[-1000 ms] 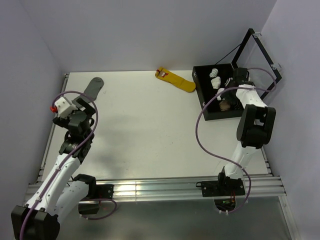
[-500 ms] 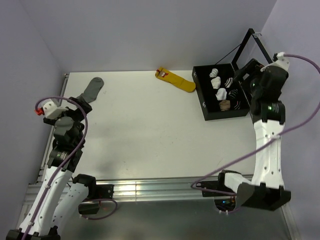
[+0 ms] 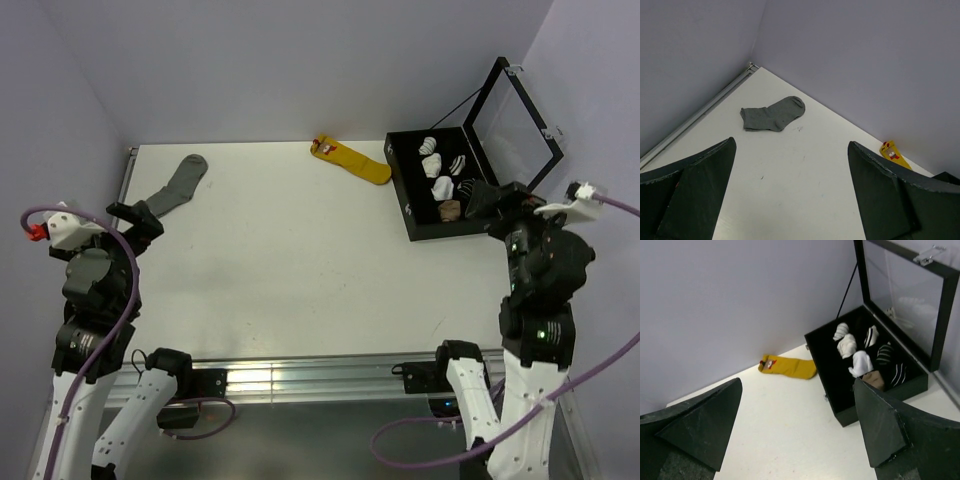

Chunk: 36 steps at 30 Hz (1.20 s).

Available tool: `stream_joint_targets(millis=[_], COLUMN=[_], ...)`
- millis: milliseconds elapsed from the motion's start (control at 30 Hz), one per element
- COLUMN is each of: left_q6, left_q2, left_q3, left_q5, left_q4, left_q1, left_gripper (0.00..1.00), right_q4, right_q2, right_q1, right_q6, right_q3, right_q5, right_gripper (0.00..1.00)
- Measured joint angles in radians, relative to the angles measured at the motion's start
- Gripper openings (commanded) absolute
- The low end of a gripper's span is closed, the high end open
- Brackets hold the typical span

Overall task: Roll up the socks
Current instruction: Reset both arms

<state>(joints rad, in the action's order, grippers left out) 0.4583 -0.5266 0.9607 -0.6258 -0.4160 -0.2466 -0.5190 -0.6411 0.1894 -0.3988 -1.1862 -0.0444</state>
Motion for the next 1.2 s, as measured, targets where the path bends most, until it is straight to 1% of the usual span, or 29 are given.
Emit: stream_joint_targets(millis=[267,400,500,633,900,1200], left_q6=[-0.024,-0.023,-0.016,0.001,0.043,0.071], left_q2=[0.102,0.137,0.159,0.190,0.250,0.254], left_q3=[0.014,0.016,0.016,0.005,-0.029,-0.043], left_q5=[-0.035,-0.047,-0.052,-0.052,-0.068,-0.082], left_q4=[-0.159,-0.201,-0.217,-0.240,-0.289,-0.308], left_q1=[-0.003,-0.004,-0.004,-0.004,-0.004,-0.004], left_gripper=[0.99,0.99,0.99,0.99,0.99,1.00], right_q4=[0.010,0.023,0.027,0.034,0.051,0.051], right_q2=[0.277,0.369,0.413,0.438,0.431,0.406], right_q1=[-0.197,-0.275,-0.303,-0.312,-0.327,-0.375], right_q6=[0.101,0.148,0.171,0.186,0.192,0.192], right_q3=[0.148,0.219,0.258,0.278,0.278,0.273], right_q5=[0.160,0.221,0.245,0.263,0.264,0.265], right_gripper=[1.00,1.00,1.00,1.00,1.00,1.00])
